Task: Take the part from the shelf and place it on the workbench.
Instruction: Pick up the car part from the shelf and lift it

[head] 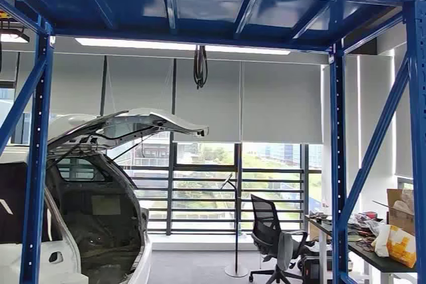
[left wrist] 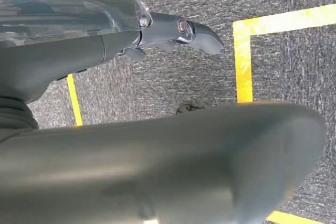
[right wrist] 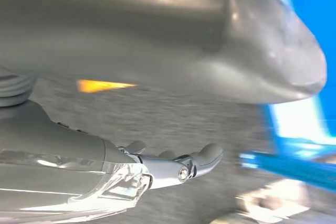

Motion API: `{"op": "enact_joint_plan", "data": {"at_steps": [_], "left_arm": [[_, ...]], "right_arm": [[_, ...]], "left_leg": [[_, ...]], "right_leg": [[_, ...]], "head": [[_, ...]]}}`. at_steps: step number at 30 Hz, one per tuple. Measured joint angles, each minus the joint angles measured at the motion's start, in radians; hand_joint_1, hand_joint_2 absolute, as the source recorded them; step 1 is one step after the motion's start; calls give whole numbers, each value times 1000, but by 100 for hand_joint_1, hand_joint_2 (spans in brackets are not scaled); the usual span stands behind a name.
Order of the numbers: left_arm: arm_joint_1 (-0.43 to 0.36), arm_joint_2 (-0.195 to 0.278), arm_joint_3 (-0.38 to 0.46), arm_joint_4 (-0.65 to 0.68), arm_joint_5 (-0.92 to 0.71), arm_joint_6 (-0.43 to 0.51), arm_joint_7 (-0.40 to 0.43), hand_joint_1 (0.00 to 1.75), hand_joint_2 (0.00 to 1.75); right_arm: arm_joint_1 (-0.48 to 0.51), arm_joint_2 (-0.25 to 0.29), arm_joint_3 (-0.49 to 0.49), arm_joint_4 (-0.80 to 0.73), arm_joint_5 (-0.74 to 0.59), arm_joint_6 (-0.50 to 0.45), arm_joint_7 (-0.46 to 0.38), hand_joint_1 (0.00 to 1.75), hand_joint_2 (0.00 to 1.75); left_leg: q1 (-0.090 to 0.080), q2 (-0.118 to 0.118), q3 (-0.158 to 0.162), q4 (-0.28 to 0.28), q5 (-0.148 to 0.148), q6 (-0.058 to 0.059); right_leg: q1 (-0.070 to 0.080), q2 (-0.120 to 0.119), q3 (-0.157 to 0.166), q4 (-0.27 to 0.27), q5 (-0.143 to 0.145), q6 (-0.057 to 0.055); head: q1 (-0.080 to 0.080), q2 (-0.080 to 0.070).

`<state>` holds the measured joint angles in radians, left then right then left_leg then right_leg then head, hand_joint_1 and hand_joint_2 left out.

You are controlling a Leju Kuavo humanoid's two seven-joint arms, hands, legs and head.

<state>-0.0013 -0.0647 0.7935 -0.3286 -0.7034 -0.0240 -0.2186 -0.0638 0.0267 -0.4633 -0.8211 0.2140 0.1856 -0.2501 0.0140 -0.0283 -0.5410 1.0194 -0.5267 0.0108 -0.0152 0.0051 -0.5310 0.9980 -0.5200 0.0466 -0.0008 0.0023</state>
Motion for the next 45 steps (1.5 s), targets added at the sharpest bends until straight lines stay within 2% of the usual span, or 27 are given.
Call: {"op": "enact_joint_plan", "data": {"at_steps": [12,21,25,28,32,40,45], "left_arm": [[-26,-20,131,19,-126,0,-24,0,0],[-46,-34,232,35,-229,1,-36,0,0],[-55,-40,276,42,-276,0,-43,0,0],[-62,-45,308,47,-312,-4,-49,0,0],[-70,-50,345,53,-362,-7,-56,0,0],[-83,-54,398,65,-463,-9,-66,0,0],[-87,-55,417,69,-497,-12,-71,0,0]], "right_arm": [[-86,-11,148,-360,-36,21,-30,0,0],[-163,-69,308,-620,-61,40,-68,0,0],[-206,-101,380,-727,-86,58,-84,0,175],[-237,-126,434,-807,-106,74,-99,0,175],[-270,-152,496,-912,-128,93,-131,0,0],[-316,-173,561,-1119,-173,146,-221,0,0],[-320,-173,577,-1181,-199,185,-257,0,0]], "left_leg": [[0,0,0,0,0,0],[0,0,0,0,0,0],[0,0,0,0,0,0],[0,0,0,0,0,0],[0,0,0,0,0,0],[-2,0,-1,1,0,0],[-6,0,-1,2,0,0]], "right_leg": [[0,0,0,0,0,0],[0,0,-1,1,1,-1],[0,0,-1,1,1,-1],[0,0,-1,1,1,-1],[0,0,-1,1,1,-1],[-1,0,-2,0,1,0],[-5,0,-2,0,2,2]], "head": [[0,0],[0,0],[0,0],[0,0],[0,0],[0,0],[0,0]]}}
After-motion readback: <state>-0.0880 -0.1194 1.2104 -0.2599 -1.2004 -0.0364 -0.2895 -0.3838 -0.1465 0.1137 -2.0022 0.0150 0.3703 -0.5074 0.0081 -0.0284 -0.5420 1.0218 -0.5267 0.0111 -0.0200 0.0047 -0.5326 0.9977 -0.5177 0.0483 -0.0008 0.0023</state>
